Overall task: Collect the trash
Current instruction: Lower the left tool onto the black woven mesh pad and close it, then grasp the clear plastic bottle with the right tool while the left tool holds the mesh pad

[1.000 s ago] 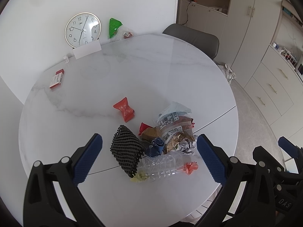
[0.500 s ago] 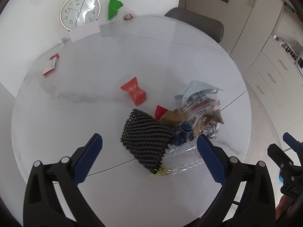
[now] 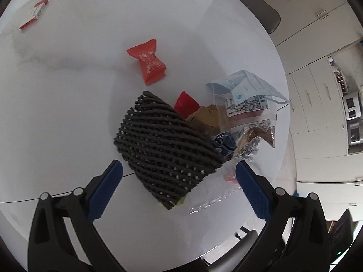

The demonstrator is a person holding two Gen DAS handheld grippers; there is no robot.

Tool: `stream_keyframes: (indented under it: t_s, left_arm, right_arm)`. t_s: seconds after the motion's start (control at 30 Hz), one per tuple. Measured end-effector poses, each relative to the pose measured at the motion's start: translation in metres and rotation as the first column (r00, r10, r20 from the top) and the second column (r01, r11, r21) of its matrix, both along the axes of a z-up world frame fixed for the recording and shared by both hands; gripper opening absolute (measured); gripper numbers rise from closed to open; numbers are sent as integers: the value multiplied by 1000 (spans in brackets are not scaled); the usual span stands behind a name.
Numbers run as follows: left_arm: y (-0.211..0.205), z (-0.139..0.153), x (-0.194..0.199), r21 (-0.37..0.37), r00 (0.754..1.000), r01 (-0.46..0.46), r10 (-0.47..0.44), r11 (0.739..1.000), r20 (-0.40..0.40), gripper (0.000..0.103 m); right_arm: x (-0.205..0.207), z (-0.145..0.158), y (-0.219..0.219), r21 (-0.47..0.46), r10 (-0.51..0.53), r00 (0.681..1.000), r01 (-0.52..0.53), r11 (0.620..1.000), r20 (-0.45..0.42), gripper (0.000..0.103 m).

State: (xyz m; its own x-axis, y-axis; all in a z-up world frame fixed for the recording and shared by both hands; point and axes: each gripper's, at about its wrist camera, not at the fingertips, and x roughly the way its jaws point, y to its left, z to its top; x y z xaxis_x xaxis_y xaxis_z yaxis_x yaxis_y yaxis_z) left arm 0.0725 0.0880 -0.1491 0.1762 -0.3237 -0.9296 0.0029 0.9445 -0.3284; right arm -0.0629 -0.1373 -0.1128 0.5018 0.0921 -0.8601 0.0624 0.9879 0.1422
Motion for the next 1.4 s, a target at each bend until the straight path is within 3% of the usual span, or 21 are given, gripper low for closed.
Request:
stream_keyframes:
  t_s: [0.07, 0.23, 0.3, 0.33, 0.47, 0.53, 0.77, 0.87, 1.03, 1.1, 1.13, 1.2, 1.33, 1.4]
  left_arm:
    - [-12, 2, 4, 25, 1000, 14, -14, 1000, 5, 95]
    - [-41, -8, 11, 175, 999, 49, -49, 983, -5, 95]
    - [-41, -15, 12, 213, 999, 40, -40, 976, -9, 87]
    - [-40, -18, 12, 229, 1000, 30, -28, 973, -12, 76]
    - [-22, -21, 7, 186, 1000, 9, -4, 982, -26, 48]
    - [-12, -19, 5, 161, 1000, 3, 1, 987, -22, 40]
    - [21, -4, -10, 56, 998, -8, 5, 998, 56, 26]
    - [33, 3, -18, 54, 995, 0, -5, 999, 99, 21]
    - [51, 7, -25, 49, 990, 14, -20, 999, 140, 17]
    - [56, 4, -26, 38, 988, 27, -32, 999, 150, 17]
    - [59, 6, -29, 35, 986, 41, -46, 999, 160, 17]
    - [63, 7, -33, 34, 981, 72, -77, 997, 178, 17]
    - [71, 14, -45, 81, 961, 143, -158, 986, 229, 17]
    - [76, 18, -50, 83, 953, 161, -177, 983, 247, 17]
  right_arm:
    - [-1, -2, 1, 4, -3, 1000, 3, 1000, -5, 101]
    - [-3, -5, 1, 19, -3, 1000, 3, 1000, -18, 101]
    - [-3, -4, 2, 12, 9, 1000, -9, 1000, -19, 101]
    - [-3, -3, 3, 8, 16, 1000, -16, 1000, -19, 101]
    - [-4, 0, 4, 14, 45, 999, -45, 999, -14, 101]
    - [-3, 1, 3, 27, 62, 998, -62, 998, -12, 101]
    - [31, 20, 4, 48, 114, 993, -115, 992, 19, 101]
    - [54, 29, 7, 57, 144, 989, -146, 988, 35, 101]
    - [72, 30, 35, 22, 318, 948, -319, 948, 33, 101]
    - [68, 25, 55, -39, 445, 895, -445, 895, 11, 101]
    - [65, 21, 68, -92, 523, 852, -522, 848, -10, 101]
    - [54, 10, 96, -211, 671, 737, -671, 711, -82, 101]
    - [33, -14, 130, -353, 821, 528, -826, 439, -214, 101]
    - [28, -24, 139, -370, 857, 450, -863, 345, -251, 101]
